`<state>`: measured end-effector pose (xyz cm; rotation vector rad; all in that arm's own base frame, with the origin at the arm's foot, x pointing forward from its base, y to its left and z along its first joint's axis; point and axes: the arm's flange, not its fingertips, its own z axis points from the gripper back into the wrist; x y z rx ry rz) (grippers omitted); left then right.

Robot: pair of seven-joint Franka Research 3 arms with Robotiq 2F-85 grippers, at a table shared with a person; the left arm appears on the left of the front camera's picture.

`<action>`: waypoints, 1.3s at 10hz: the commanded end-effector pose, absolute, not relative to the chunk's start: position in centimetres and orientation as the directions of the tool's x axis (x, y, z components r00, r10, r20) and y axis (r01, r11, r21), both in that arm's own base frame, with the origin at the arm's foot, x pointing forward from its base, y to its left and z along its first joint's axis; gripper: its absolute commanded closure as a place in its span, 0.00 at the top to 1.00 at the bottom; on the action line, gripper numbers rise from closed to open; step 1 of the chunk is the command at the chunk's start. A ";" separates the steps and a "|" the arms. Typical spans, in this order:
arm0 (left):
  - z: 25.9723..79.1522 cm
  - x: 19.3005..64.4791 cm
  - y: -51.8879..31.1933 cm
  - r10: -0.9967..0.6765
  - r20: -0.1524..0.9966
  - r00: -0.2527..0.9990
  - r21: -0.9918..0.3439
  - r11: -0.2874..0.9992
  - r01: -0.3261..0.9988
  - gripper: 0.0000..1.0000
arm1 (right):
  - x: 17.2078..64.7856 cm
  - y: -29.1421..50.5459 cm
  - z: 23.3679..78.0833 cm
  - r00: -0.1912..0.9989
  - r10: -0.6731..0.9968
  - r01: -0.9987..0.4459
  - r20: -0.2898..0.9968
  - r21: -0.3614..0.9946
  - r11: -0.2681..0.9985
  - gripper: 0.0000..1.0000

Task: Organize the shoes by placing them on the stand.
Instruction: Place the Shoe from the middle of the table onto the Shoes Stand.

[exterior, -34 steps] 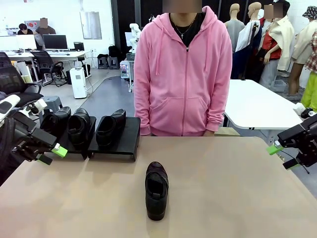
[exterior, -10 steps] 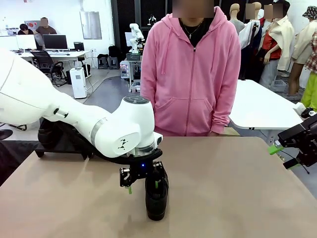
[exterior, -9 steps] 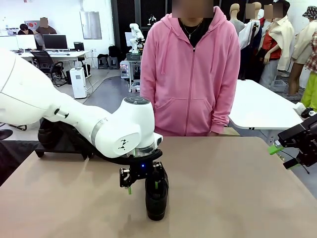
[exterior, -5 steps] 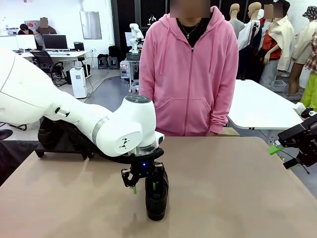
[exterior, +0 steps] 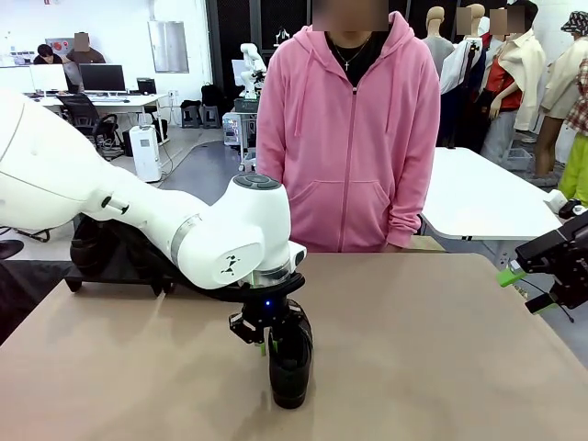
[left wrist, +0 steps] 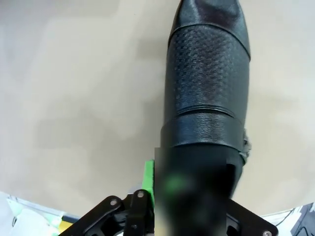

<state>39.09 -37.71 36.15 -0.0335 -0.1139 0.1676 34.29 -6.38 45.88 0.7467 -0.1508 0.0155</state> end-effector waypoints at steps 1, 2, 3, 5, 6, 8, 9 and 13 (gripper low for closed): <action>37.0 38.4 -37.1 0.130 0.149 0.980 -0.045 0.991 -0.124 0.00 | 34.2 -6.7 46.2 0.990 -0.023 -0.077 0.141 0.664 0.744 1.00; 37.5 38.1 -37.0 0.120 0.165 0.979 -0.050 0.992 -0.113 0.00 | 34.2 -6.7 46.2 0.990 -0.023 -0.077 0.141 0.664 0.744 1.00; 38.3 37.8 -36.5 0.090 0.179 0.980 -0.068 0.995 -0.079 0.00 | 34.2 -6.7 46.2 0.990 -0.023 -0.077 0.141 0.664 0.744 1.00; 41.3 36.9 -35.0 0.054 0.264 0.963 -0.051 0.998 -0.042 0.00 | 34.2 -6.7 46.2 0.990 -0.023 -0.077 0.141 0.664 0.744 1.00; 43.7 36.3 -33.5 -0.023 0.321 0.947 -0.039 0.999 0.038 0.00 | 34.2 -6.7 46.2 0.990 -0.023 -0.077 0.141 0.664 0.744 1.00; 47.8 34.1 -29.4 -0.216 0.389 0.895 -0.022 0.970 0.244 0.00 | 34.2 -6.7 46.2 0.990 -0.023 -0.077 0.141 0.664 0.744 1.00; 48.8 32.4 -27.7 -0.243 0.409 0.879 -0.056 0.955 0.290 0.00 | 34.2 -6.7 46.2 0.990 -0.023 -0.077 0.141 0.664 0.744 1.00; 46.4 35.6 -32.8 -0.120 0.341 0.932 -0.004 0.992 0.130 0.00 | 34.2 -6.7 46.2 0.990 -0.023 -0.077 0.141 0.664 0.744 1.00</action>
